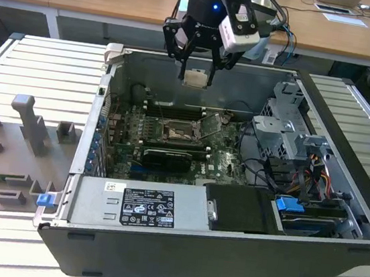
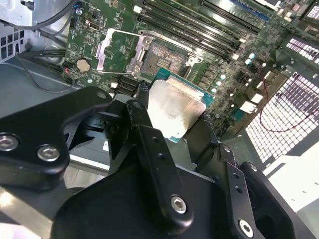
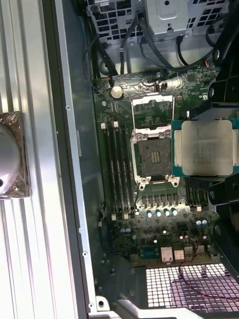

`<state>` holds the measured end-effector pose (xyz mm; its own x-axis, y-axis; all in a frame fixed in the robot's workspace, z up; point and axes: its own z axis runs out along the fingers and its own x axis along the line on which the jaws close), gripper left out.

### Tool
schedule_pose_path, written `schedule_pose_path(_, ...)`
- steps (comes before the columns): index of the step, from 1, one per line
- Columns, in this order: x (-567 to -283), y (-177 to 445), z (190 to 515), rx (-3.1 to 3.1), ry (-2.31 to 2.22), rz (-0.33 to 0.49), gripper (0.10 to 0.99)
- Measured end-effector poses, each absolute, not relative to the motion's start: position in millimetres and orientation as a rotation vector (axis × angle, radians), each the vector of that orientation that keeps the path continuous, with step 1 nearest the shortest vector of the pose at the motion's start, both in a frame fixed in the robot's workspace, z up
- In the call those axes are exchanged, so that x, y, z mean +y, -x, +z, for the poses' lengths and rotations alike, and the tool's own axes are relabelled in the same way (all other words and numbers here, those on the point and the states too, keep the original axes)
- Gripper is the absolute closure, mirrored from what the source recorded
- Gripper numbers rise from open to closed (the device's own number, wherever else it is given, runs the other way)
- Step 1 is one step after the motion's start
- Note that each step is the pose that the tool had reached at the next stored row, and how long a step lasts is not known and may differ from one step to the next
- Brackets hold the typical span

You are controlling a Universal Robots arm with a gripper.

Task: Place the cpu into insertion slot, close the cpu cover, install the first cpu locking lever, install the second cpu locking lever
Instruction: 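Place the cpu into insertion slot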

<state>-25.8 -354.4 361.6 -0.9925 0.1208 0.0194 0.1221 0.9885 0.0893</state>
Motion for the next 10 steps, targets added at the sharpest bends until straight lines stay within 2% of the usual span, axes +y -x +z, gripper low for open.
schedule_pose_path(10, -354.4, 25.8, 361.5, -3.116, 0.259, -0.142, 0.545)
